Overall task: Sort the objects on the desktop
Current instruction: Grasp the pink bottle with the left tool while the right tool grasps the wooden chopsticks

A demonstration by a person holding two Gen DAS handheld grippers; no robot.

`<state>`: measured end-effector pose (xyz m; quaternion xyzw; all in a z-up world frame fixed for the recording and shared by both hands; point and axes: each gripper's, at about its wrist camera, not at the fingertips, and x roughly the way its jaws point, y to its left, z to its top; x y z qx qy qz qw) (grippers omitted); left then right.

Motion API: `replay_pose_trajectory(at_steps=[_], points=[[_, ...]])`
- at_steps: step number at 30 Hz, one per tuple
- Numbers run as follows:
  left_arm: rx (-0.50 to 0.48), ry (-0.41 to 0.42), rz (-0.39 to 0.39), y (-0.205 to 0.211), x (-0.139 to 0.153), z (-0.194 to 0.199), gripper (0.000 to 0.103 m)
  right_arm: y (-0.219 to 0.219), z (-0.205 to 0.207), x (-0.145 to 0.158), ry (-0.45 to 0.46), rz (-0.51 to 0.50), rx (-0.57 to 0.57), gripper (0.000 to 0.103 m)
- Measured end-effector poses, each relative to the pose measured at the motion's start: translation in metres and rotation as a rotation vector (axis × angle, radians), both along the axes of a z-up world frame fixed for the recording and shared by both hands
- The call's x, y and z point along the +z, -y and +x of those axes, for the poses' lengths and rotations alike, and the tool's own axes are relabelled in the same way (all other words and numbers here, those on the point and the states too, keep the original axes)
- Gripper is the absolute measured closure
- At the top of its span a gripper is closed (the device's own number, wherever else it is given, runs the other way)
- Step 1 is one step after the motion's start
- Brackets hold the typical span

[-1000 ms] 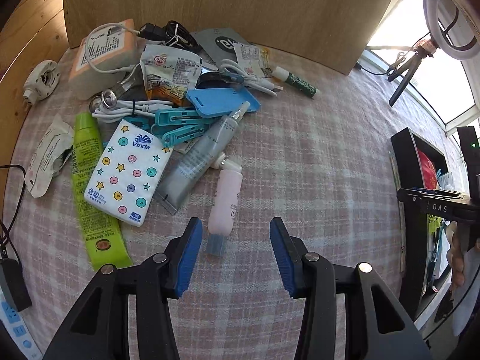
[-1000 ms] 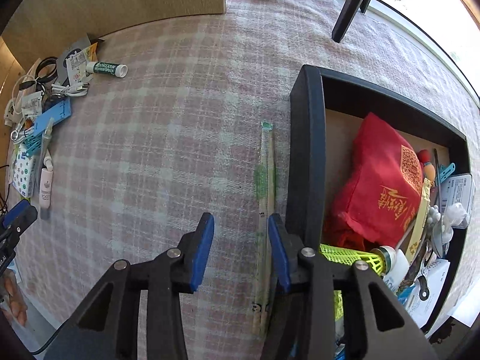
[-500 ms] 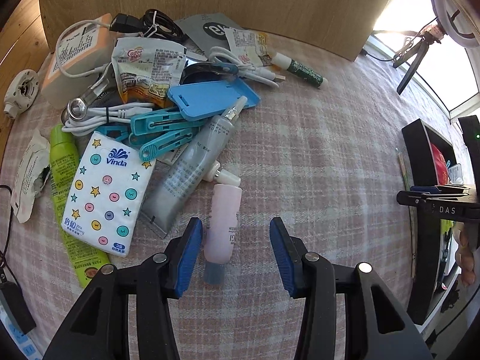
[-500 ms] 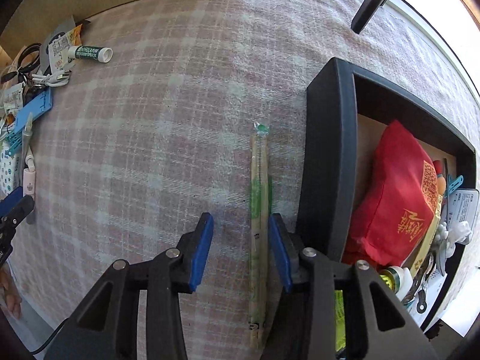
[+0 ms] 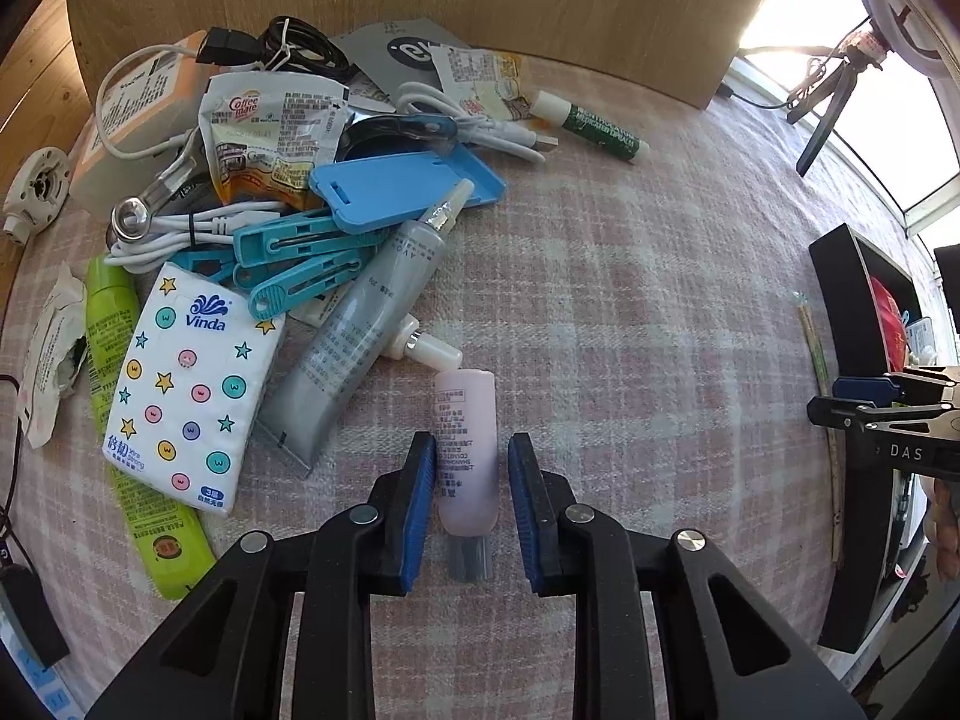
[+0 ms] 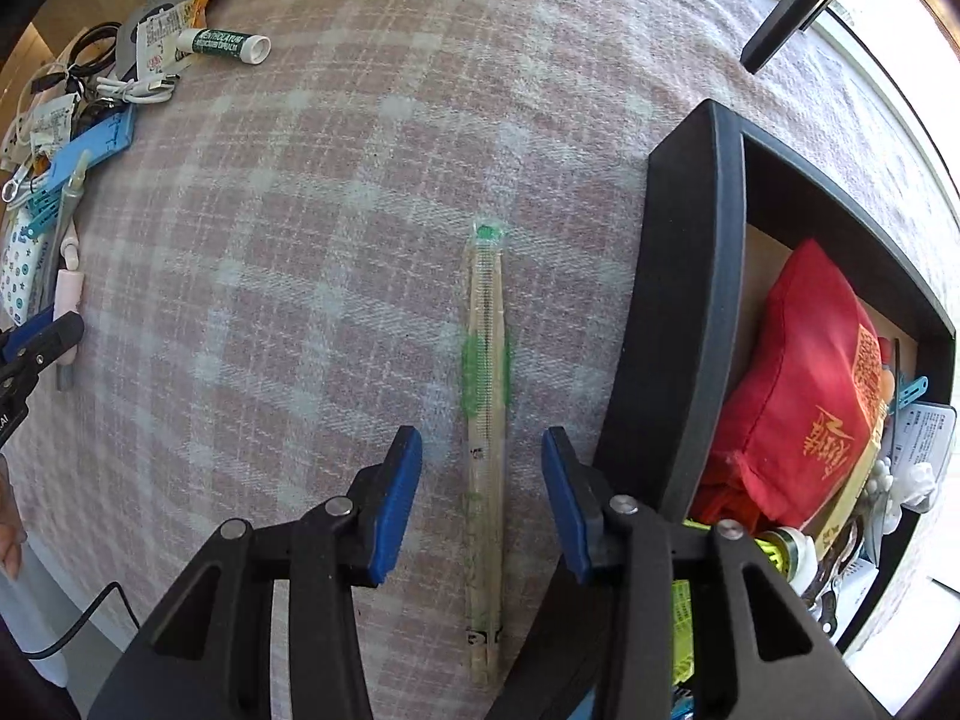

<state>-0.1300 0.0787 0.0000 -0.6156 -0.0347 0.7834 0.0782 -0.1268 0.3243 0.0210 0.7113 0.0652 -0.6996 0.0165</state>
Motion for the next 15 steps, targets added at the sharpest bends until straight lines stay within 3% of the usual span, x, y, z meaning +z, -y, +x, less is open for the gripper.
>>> replay_pose_trajectory(at_steps=[4,8,15], points=[[0.004,-0.011,0.007,0.003,0.003,0.013,0.084,-0.001,0.006,0.001,0.005,-0.035,-0.015,0.066],[0.028,-0.018,0.030,0.001,0.004,0.025,0.084,-0.001,0.015,0.006,-0.014,-0.054,0.002,0.090],[0.071,-0.024,0.081,-0.002,0.020,0.055,0.085,-0.012,0.027,0.013,-0.035,-0.173,-0.050,0.091]])
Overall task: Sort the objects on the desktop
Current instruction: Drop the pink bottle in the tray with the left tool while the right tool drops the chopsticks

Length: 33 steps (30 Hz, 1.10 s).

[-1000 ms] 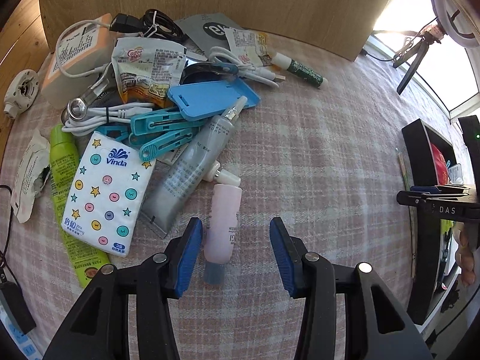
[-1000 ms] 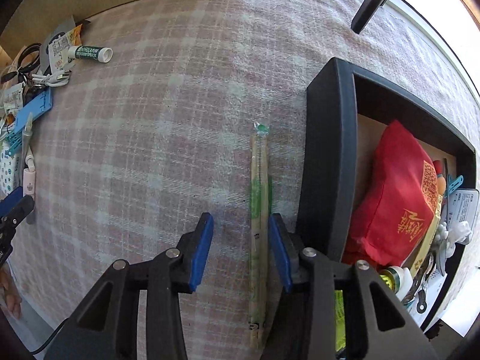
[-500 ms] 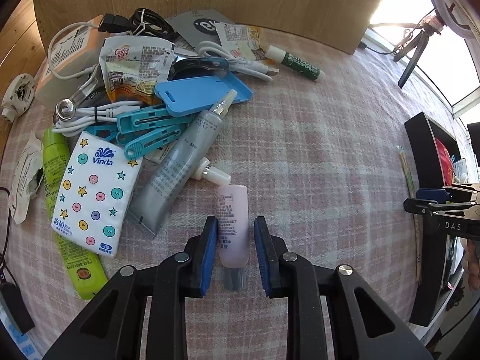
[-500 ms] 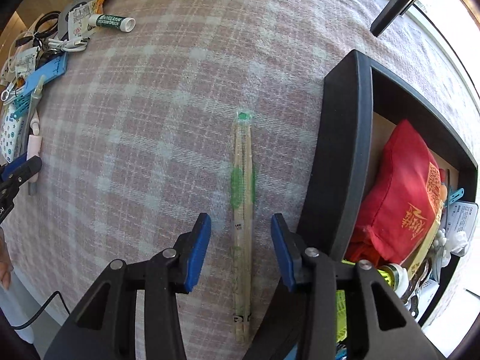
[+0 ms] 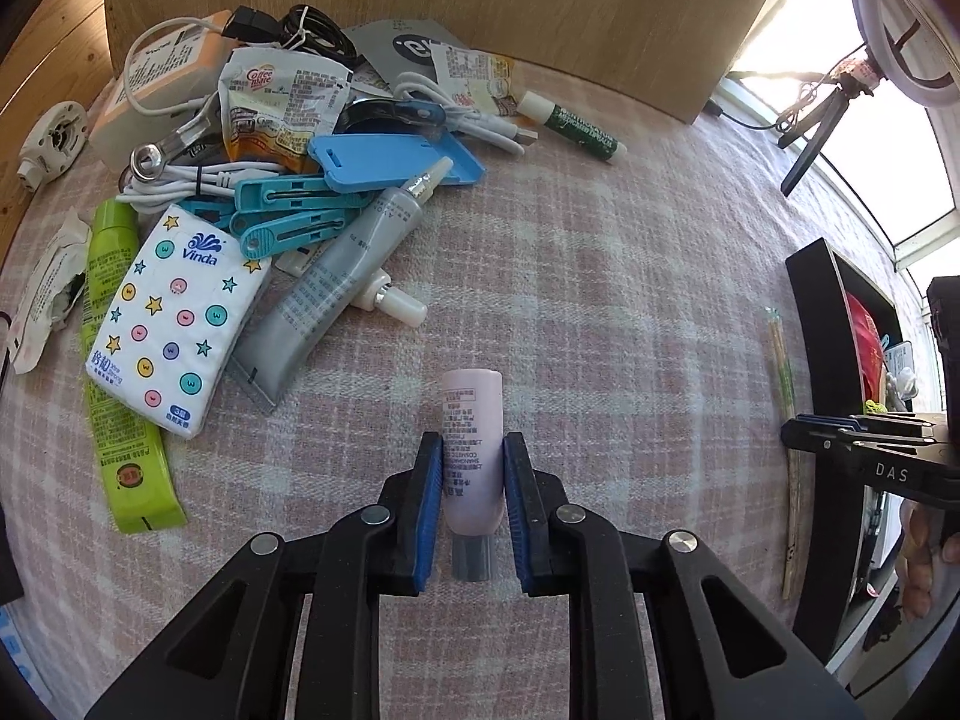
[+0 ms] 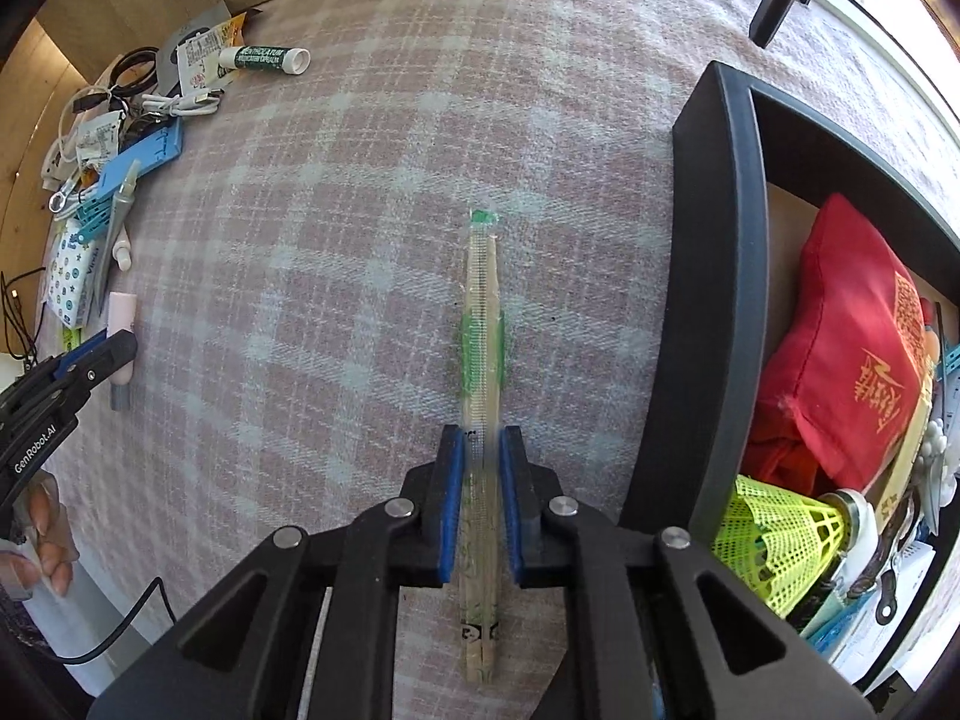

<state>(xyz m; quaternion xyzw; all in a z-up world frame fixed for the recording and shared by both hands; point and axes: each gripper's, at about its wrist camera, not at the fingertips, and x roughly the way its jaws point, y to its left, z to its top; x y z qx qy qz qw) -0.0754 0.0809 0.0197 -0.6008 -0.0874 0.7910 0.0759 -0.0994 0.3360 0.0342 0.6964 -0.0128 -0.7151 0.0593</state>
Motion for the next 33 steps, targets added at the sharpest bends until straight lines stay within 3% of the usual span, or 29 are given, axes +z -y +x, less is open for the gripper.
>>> replay_pose_trajectory(at_steps=[8,15,27,33], points=[[-0.041,-0.060,0.041,-0.035,0.044,0.027,0.085,-0.011,0.020,0.034,-0.044,-0.080,0.026,0.091],[-0.132,-0.092,0.097,-0.109,0.070,0.040,0.085,-0.061,0.033,0.070,-0.092,-0.100,0.019,0.091],[-0.337,-0.092,0.152,-0.256,0.082,0.074,0.084,-0.169,0.067,0.079,-0.141,-0.072,-0.138,0.091],[-0.400,-0.095,0.140,-0.303,0.083,0.087,0.084,-0.204,0.079,0.080,-0.142,-0.061,-0.181,0.091]])
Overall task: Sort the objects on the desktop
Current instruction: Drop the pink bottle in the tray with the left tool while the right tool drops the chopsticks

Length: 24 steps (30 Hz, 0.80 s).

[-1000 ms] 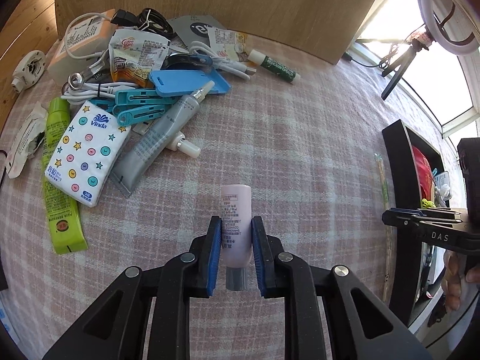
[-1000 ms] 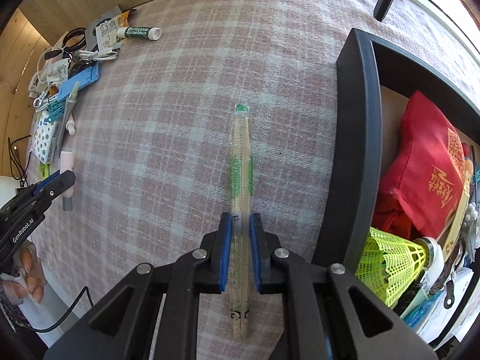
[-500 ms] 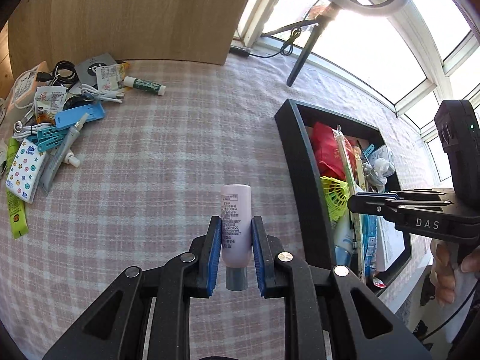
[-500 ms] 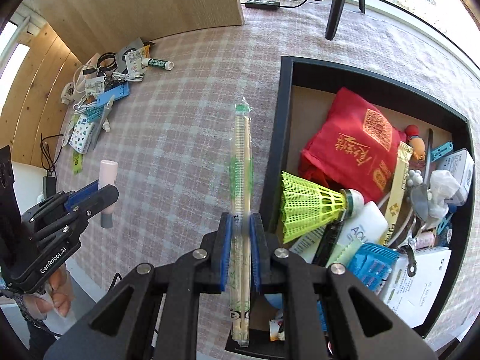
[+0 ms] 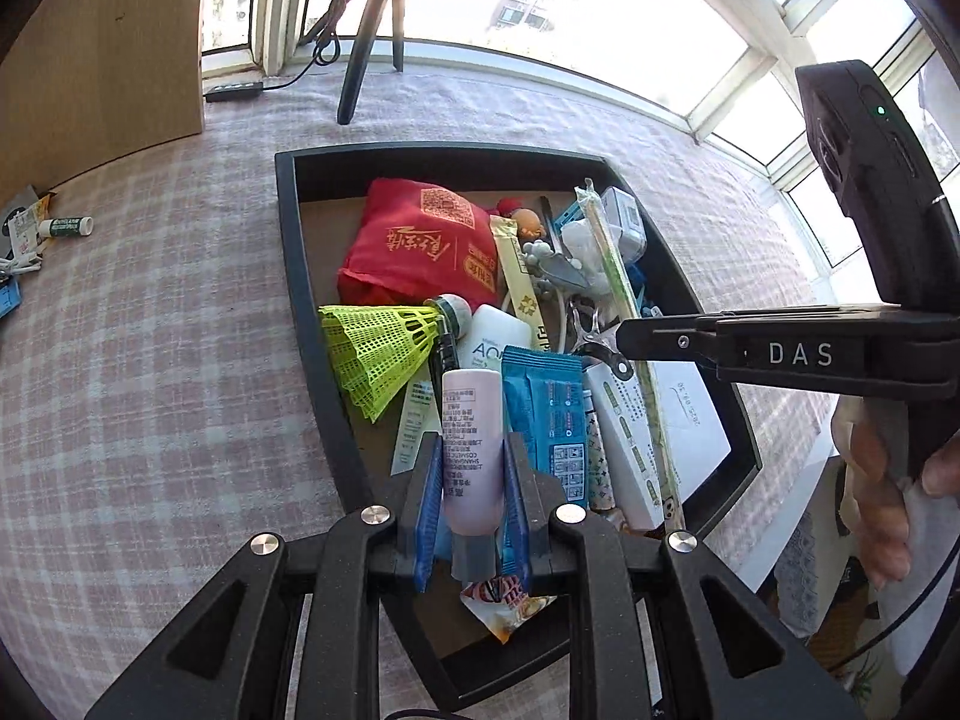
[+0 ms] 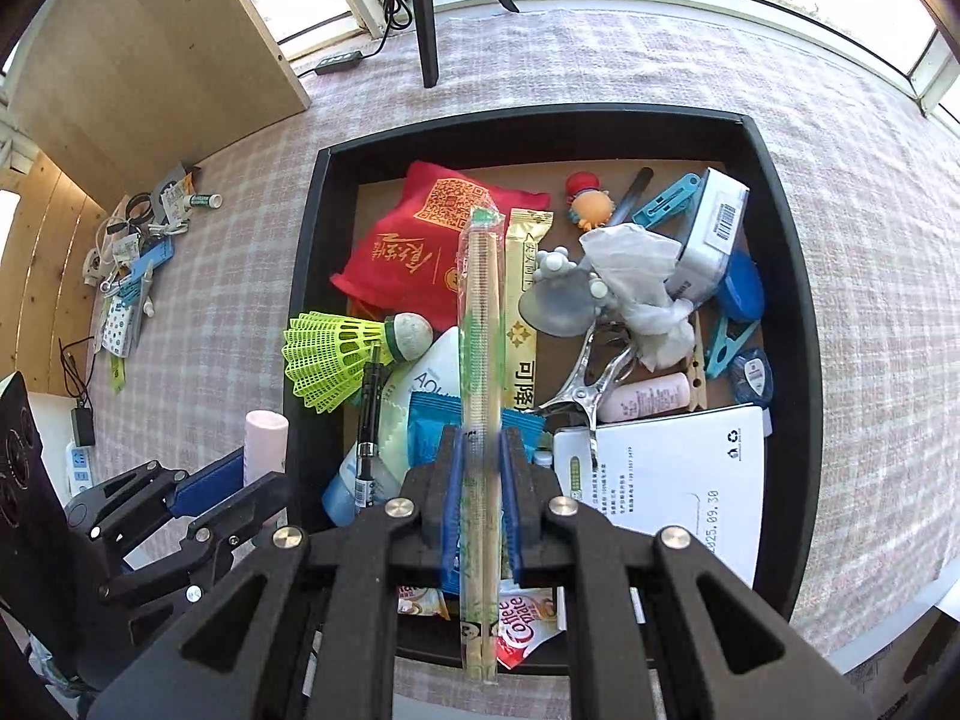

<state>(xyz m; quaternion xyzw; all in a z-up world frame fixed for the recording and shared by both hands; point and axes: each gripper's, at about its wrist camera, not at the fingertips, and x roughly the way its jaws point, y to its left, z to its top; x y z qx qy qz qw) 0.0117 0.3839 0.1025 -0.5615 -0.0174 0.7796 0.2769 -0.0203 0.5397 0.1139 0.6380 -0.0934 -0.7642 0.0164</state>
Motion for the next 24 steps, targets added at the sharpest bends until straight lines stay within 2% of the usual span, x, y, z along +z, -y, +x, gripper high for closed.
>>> replay_pose_trajectory(at_steps=[2,3,5,6,8,16,24], points=[[-0.028,-0.010,-0.013,-0.011,0.000,0.003,0.082,-0.005,0.002,0.000,0.000,0.018,-0.001,0.090],[-0.037,-0.012,-0.032,-0.016,-0.001,0.004,0.063,-0.006,0.002,0.000,-0.001,0.030,0.005,0.089],[-0.028,-0.019,-0.060,-0.020,-0.002,0.006,0.039,-0.008,0.004,0.002,-0.006,0.057,0.012,0.083],[-0.021,-0.028,-0.063,-0.020,-0.002,0.006,0.039,-0.009,0.005,0.002,-0.012,0.061,0.015,0.076],[-0.014,-0.042,-0.078,-0.020,-0.001,0.008,0.040,-0.009,0.007,0.004,-0.022,0.065,0.020,0.073],[0.038,-0.075,-0.100,0.000,0.010,0.006,0.041,0.005,0.013,0.011,-0.048,0.058,0.050,0.073],[0.114,-0.140,-0.127,0.044,0.032,0.009,0.039,0.048,0.023,0.023,-0.104,0.053,0.099,0.073]])
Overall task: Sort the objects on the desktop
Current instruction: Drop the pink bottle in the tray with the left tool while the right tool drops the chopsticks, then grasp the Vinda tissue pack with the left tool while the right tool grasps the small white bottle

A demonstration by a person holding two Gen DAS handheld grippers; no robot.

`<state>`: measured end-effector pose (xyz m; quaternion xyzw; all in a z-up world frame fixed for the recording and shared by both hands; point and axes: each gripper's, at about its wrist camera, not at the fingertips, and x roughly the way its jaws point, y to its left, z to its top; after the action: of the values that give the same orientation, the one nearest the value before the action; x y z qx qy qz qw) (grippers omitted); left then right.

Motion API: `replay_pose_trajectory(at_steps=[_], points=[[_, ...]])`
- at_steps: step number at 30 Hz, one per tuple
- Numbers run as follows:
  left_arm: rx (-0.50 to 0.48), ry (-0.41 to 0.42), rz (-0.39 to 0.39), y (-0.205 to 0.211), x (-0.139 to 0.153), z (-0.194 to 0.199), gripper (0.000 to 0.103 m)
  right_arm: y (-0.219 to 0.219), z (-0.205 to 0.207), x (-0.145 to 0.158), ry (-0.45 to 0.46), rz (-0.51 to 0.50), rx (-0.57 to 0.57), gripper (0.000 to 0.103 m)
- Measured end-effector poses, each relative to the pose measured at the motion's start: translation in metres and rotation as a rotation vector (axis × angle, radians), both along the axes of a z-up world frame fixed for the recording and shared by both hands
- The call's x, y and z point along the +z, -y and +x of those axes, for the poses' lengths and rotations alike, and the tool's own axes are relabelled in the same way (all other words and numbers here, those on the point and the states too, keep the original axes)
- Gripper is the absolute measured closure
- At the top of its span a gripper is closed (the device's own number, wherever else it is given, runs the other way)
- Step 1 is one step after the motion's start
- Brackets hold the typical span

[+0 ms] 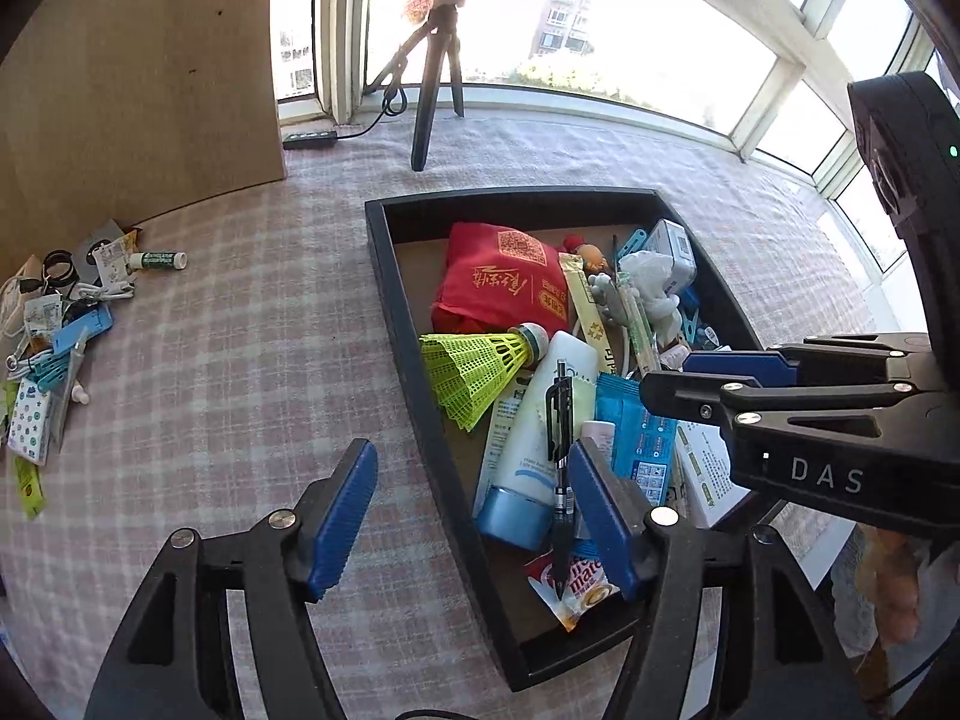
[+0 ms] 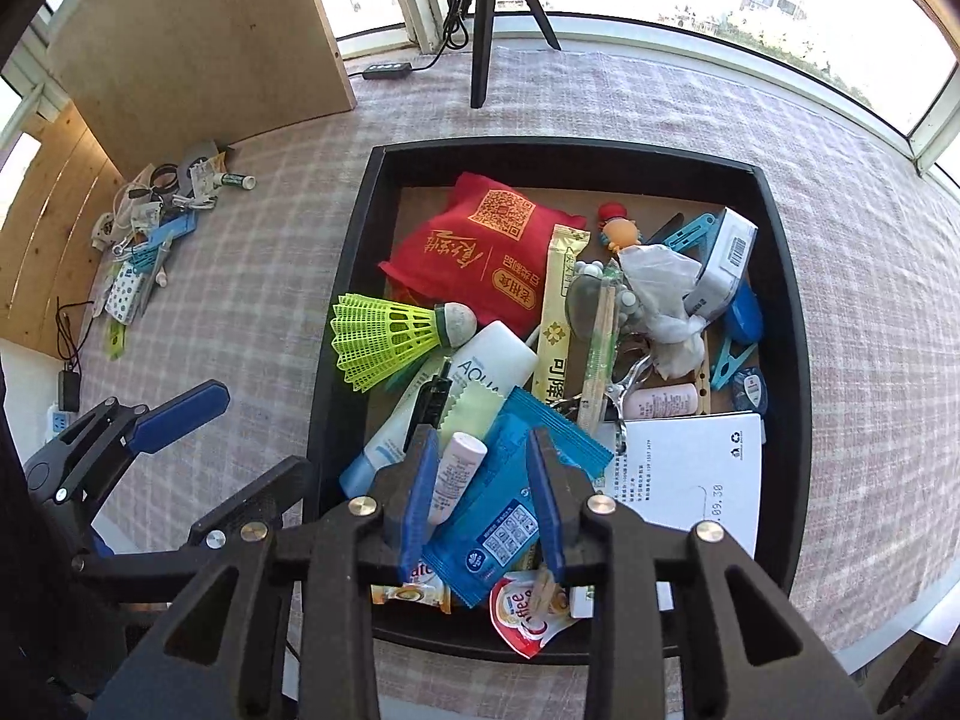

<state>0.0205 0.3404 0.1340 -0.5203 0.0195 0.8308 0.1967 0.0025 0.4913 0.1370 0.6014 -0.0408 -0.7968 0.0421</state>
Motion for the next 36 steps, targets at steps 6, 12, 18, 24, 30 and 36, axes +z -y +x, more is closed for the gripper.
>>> replay_pose_trajectory(at_steps=[6,12,18,24,30,36], points=[[0.070,-0.030,-0.010,0.049,0.010,0.001,0.039,0.040,0.006,0.005,-0.041,-0.014,0.024,0.071],[0.136,-0.042,-0.029,0.104,0.009,0.001,0.039,0.085,0.009,0.005,-0.079,-0.032,0.056,0.069],[0.219,-0.024,-0.043,0.167,-0.002,0.000,0.038,0.123,0.012,0.003,-0.140,-0.021,0.060,0.065],[0.306,-0.008,-0.077,0.232,-0.019,-0.005,0.038,0.154,0.011,-0.010,-0.149,-0.044,0.041,0.065],[0.321,-0.016,-0.130,0.288,-0.033,-0.022,0.038,0.188,-0.009,-0.022,-0.119,-0.079,0.042,0.065],[0.292,-0.007,-0.195,0.330,-0.054,-0.054,0.038,0.241,-0.057,-0.029,-0.091,-0.141,0.059,0.065]])
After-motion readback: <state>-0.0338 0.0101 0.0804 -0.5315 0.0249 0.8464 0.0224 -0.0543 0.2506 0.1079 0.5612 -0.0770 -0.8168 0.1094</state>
